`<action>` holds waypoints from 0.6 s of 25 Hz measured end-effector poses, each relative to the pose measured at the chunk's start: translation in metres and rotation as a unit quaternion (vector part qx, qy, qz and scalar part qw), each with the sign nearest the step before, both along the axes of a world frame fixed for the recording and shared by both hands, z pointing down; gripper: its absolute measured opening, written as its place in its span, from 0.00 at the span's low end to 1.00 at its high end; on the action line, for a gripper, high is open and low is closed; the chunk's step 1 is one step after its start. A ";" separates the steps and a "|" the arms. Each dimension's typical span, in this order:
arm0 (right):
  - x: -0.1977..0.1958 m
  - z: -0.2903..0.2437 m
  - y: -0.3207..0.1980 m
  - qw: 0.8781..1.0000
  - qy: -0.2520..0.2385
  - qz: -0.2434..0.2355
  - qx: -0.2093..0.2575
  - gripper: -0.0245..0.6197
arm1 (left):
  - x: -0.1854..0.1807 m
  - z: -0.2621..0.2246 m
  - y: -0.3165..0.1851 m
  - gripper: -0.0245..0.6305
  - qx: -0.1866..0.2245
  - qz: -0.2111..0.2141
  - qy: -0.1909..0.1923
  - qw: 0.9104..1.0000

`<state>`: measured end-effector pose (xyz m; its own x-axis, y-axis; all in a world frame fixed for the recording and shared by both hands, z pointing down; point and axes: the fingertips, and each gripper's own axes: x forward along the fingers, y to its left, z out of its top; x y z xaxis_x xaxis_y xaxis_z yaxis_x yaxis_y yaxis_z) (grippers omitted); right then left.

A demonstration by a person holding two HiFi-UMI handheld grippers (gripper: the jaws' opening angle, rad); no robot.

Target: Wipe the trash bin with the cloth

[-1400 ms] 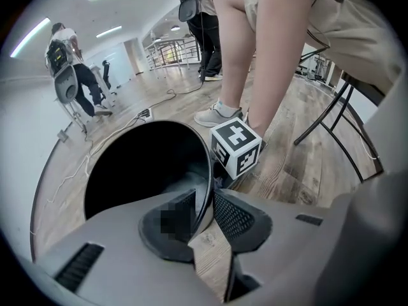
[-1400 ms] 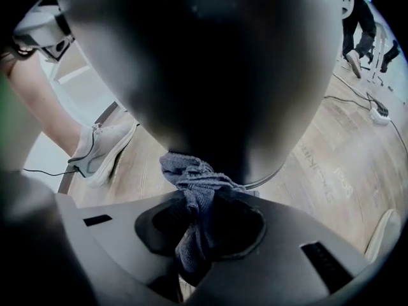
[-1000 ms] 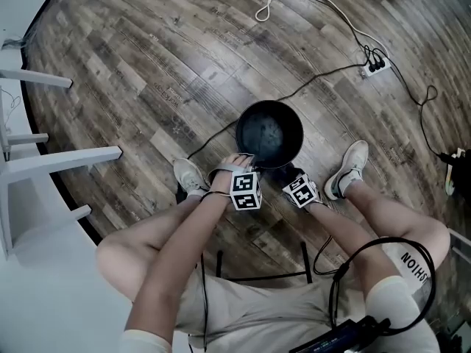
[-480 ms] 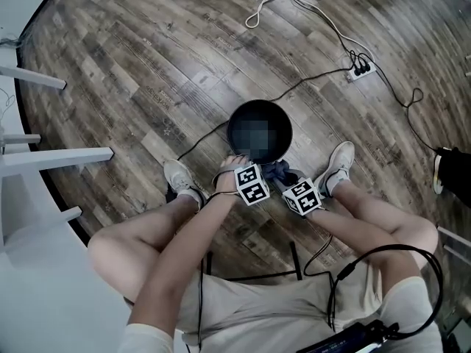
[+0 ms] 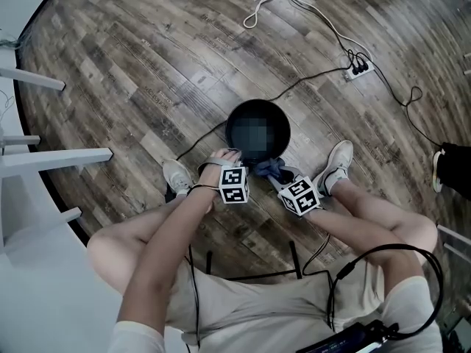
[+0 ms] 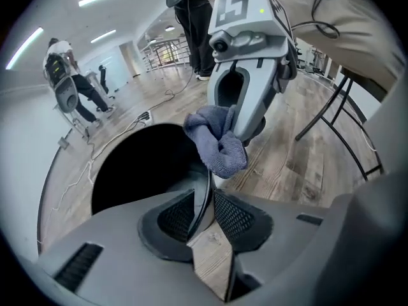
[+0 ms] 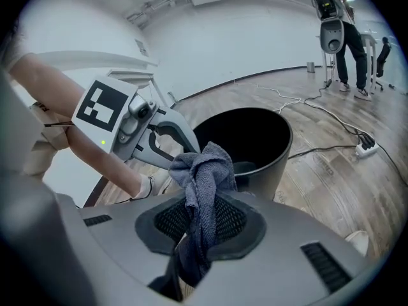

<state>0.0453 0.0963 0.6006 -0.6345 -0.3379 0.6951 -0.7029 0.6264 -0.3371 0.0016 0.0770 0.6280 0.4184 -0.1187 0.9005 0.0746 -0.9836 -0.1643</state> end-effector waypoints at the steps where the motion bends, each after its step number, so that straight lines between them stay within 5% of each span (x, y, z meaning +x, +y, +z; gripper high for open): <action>1: -0.002 0.003 0.000 1.000 0.000 0.001 0.000 0.16 | 0.000 0.004 0.001 0.19 -0.001 0.003 -0.003 1.000; 15: -0.008 0.057 -0.013 1.000 0.016 -0.012 -0.002 0.16 | 0.003 0.003 -0.003 0.16 -0.022 0.007 -0.004 1.000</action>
<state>0.0377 0.0830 0.6573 -0.6205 -0.3201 0.7159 -0.6977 0.6421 -0.3177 0.0047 0.0744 0.6313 0.4116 -0.0734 0.9084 0.0895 -0.9887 -0.1204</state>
